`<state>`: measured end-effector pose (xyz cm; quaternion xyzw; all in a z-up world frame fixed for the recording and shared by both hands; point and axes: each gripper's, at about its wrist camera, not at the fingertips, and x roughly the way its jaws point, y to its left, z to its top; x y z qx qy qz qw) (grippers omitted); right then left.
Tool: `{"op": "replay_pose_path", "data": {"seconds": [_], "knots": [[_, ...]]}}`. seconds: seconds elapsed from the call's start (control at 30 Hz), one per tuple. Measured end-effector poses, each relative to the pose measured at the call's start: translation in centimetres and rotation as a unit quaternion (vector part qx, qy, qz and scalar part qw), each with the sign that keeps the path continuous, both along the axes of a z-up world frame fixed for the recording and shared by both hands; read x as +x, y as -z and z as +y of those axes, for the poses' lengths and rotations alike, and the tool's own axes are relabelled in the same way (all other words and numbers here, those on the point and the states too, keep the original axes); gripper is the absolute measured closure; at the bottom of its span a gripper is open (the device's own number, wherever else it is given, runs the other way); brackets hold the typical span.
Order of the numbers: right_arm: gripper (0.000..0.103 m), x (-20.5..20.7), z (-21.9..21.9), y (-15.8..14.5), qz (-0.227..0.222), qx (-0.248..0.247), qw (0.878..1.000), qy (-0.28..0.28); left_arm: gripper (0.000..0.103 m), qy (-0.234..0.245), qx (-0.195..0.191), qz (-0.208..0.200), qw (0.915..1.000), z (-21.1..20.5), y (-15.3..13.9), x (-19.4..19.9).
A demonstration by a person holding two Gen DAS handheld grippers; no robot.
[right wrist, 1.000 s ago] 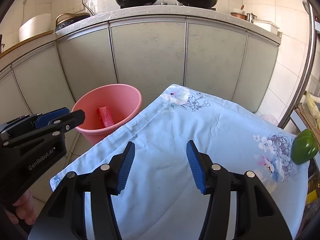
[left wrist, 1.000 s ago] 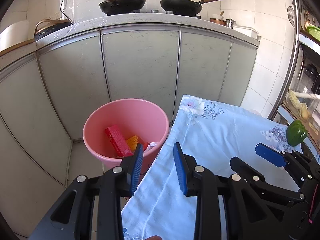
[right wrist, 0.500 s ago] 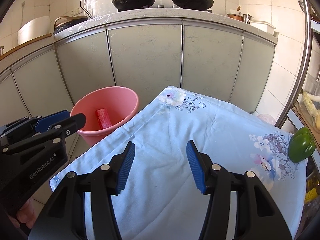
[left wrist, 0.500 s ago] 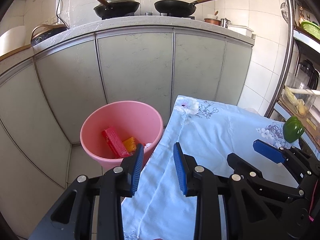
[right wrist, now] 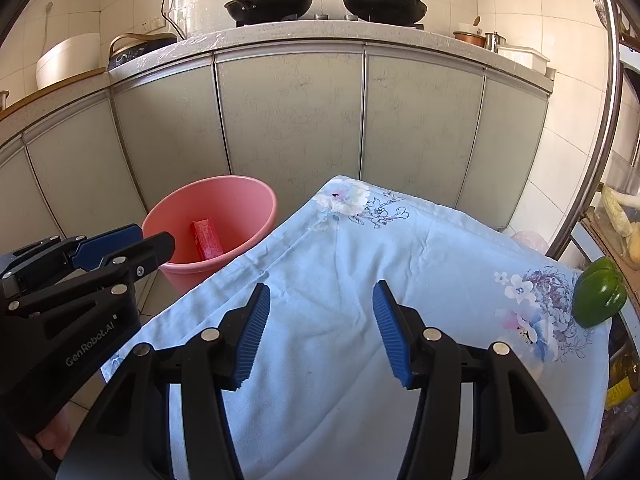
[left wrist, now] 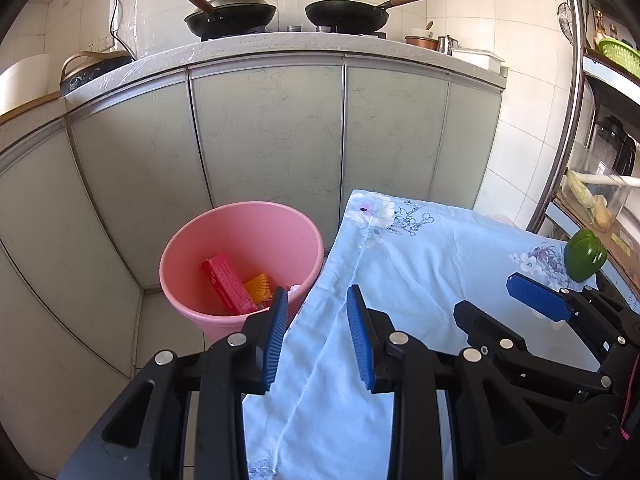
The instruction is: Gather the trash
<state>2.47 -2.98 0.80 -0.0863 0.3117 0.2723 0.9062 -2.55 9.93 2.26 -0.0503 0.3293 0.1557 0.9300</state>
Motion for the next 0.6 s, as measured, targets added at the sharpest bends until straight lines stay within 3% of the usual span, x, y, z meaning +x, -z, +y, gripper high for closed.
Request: {"op": "replay_pose_path", "data": {"seconds": [0.6], "knots": [[0.049, -0.08, 0.33, 0.16, 0.000, -0.005, 1.000, -0.005, 0.073, 0.002, -0.002, 0.001, 1.0000, 0.11, 0.10, -0.16]]}}
